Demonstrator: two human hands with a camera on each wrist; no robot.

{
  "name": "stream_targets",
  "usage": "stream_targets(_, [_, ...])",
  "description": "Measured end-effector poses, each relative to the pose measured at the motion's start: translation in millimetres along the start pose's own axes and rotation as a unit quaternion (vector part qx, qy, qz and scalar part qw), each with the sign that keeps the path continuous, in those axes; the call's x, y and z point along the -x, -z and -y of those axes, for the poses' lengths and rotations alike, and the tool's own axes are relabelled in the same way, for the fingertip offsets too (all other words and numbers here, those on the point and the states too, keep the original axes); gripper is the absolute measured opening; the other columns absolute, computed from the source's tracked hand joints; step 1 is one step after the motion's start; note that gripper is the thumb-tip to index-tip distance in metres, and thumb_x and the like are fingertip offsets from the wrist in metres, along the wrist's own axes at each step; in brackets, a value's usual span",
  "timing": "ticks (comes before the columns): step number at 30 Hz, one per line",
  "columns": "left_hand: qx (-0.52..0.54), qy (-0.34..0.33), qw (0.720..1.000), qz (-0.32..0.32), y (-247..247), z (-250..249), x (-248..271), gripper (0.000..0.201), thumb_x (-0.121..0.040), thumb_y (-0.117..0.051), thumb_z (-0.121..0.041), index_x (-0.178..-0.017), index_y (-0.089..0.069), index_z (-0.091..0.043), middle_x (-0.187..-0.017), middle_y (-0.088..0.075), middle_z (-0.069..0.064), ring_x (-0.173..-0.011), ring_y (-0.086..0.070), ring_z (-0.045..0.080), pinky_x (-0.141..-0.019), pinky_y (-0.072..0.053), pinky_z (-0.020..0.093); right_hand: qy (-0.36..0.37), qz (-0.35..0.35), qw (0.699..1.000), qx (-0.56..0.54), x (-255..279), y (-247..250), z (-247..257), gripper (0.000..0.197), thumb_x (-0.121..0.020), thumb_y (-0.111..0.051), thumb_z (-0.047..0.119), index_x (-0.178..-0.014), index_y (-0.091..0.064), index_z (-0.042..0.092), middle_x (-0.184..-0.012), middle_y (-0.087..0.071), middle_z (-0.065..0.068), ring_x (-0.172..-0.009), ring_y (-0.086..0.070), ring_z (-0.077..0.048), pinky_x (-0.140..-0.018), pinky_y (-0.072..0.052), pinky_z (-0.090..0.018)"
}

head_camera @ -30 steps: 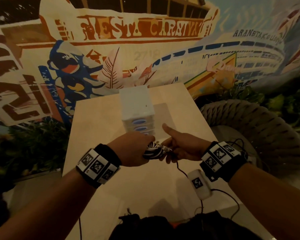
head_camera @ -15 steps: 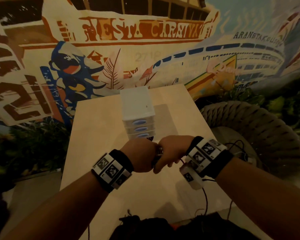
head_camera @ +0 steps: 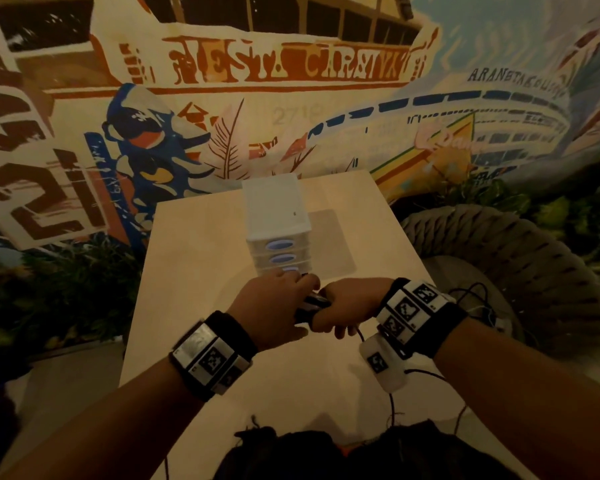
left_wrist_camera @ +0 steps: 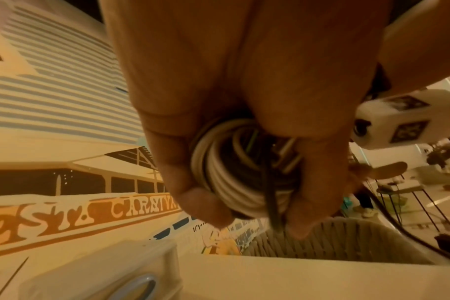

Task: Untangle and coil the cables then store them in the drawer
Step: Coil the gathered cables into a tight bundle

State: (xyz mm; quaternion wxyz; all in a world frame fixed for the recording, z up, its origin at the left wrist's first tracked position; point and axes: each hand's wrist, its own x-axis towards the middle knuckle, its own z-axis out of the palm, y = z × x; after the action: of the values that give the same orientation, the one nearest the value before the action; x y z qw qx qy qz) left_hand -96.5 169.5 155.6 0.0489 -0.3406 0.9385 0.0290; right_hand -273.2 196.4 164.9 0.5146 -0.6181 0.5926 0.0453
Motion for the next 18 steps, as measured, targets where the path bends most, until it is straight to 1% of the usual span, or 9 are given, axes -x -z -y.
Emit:
stream_targets(3, [0.002, 0.002, 1.0, -0.003, 1, -6, -5, 0.042, -0.083, -0.069, -0.031, -0.121, -0.054, -0.024, -0.111, -0.066, -0.003, -0.097, -0.066, 0.023, -0.074, -0.055, 0.033, -0.001, 0.019, 1.0, -0.025, 1, -1, 0, 0.024, -0.087, -0.074, 0.031, -0.107, -0.07, 0.018, -0.094, -0.073, 0.005, -0.088, -0.074, -0.014, -0.073, -0.058, -0.027])
stream_targets(4, [-0.001, 0.004, 1.0, 0.002, 2, -7, -6, 0.042, -0.083, -0.07, -0.029, -0.121, -0.054, -0.023, -0.11, -0.067, -0.003, -0.096, -0.067, 0.024, -0.074, -0.055, 0.033, 0.003, 0.008, 1.0, -0.022, 0, -2, 1, 0.024, -0.083, -0.078, 0.032, -0.104, -0.072, 0.021, -0.091, -0.075, 0.006, -0.087, -0.075, -0.013, -0.071, -0.057, -0.026])
stream_targets(6, [-0.001, 0.004, 1.0, 0.015, 4, -7, -8, 0.043, -0.082, -0.072, -0.027, -0.122, -0.056, -0.024, -0.111, -0.068, -0.003, -0.098, -0.068, 0.023, -0.079, -0.056, 0.033, 0.015, -0.037, 0.999, 0.017, -2, -5, 4, 0.02, -0.077, -0.084, 0.036, -0.091, -0.073, 0.028, -0.078, -0.074, 0.007, -0.074, -0.073, -0.009, -0.063, -0.054, -0.024])
stream_targets(8, [0.001, 0.004, 1.0, 0.022, 5, -6, -9, 0.038, -0.082, -0.071, -0.026, -0.117, -0.056, -0.025, -0.107, -0.069, -0.003, -0.097, -0.068, 0.023, -0.079, -0.056, 0.034, 0.02, -0.075, 0.995, 0.057, -4, -7, 7, 0.012, -0.079, -0.08, 0.035, -0.081, -0.071, 0.028, -0.073, -0.073, 0.003, -0.066, -0.069, -0.013, -0.06, -0.052, -0.024])
stream_targets(10, [0.019, 0.014, 1.0, 0.015, 8, -5, -9, 0.04, -0.083, -0.069, -0.027, -0.119, -0.053, -0.024, -0.107, -0.068, -0.003, -0.097, -0.067, 0.023, -0.077, -0.055, 0.033, 0.041, -0.089, 0.993, 0.058, -3, -6, 6, 0.013, -0.085, -0.073, 0.032, -0.075, -0.066, 0.026, -0.069, -0.068, 0.001, -0.063, -0.064, -0.015, -0.059, -0.049, -0.024])
stream_targets(12, [0.061, 0.021, 0.998, -0.013, 14, 0, -7, 0.063, -0.082, -0.073, -0.035, -0.136, -0.043, -0.026, -0.121, -0.065, -0.003, -0.103, -0.067, 0.022, -0.08, -0.057, 0.034, 0.062, -0.088, 0.993, 0.043, 3, 1, 3, 0.018, -0.089, -0.068, 0.029, -0.074, -0.059, 0.028, -0.067, -0.062, 0.003, -0.061, -0.059, -0.014, -0.058, -0.047, -0.022])
stream_targets(15, [0.13, 0.036, 0.988, -0.068, 27, 15, 1, 0.107, -0.068, -0.079, -0.067, -0.153, -0.02, -0.04, -0.146, -0.051, -0.01, -0.118, -0.061, 0.016, -0.091, -0.057, 0.037, 0.051, -0.092, 0.994, -0.027, 11, 12, -12, 0.01, -0.09, -0.067, 0.028, -0.082, -0.063, 0.023, -0.069, -0.061, 0.001, -0.062, -0.056, -0.017, -0.06, -0.048, -0.028])
stream_targets(17, [0.21, 0.066, 0.972, -0.088, 33, 25, 6, 0.116, -0.06, -0.074, -0.081, -0.153, -0.015, -0.046, -0.145, -0.05, -0.017, -0.118, -0.058, 0.007, -0.092, -0.057, 0.033, 0.069, -0.088, 0.983, -0.143, 14, 17, -24, 0.006, -0.089, -0.067, 0.019, -0.086, -0.065, 0.015, -0.066, -0.058, 0.001, -0.061, -0.051, -0.018, -0.059, -0.045, -0.03])
stream_targets(18, [0.257, 0.078, 0.96, -0.082, 33, 28, 7, 0.116, -0.058, -0.074, -0.083, -0.152, -0.016, -0.048, -0.143, -0.051, -0.019, -0.116, -0.057, 0.004, -0.092, -0.056, 0.031, 0.094, -0.081, 0.97, -0.209, 16, 18, -27, 0.006, -0.088, -0.067, 0.015, -0.09, -0.065, 0.01, -0.067, -0.055, -0.002, -0.06, -0.049, -0.017, -0.058, -0.042, -0.03])
